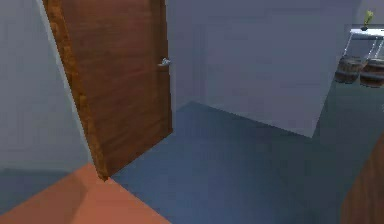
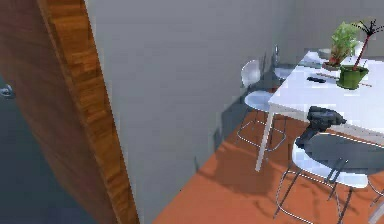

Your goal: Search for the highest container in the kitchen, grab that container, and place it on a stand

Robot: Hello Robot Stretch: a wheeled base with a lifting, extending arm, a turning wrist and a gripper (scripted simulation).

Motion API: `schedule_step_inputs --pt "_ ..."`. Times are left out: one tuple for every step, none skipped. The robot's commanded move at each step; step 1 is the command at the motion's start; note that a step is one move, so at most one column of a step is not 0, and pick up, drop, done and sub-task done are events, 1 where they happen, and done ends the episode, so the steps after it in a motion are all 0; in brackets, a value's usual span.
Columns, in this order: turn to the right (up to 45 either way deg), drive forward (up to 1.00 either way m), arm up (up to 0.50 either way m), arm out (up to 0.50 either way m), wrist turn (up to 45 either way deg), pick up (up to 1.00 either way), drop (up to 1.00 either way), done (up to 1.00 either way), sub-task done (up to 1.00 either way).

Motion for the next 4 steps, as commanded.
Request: schedule_step_inputs --pt "-6.0 0.0 0.0 0.0 0.0 0.0 0.0 0.0 0.0" --pt "0.0 0.4 0.0 0.0 0.0 0.0 0.0 0.0 0.0" --pt "45.0 0.0 0.0 0.0 0.0 0.0 0.0 0.0 0.0" --pt "6.0 0.0 0.0 0.0 0.0 0.0 0.0 0.0 0.0"
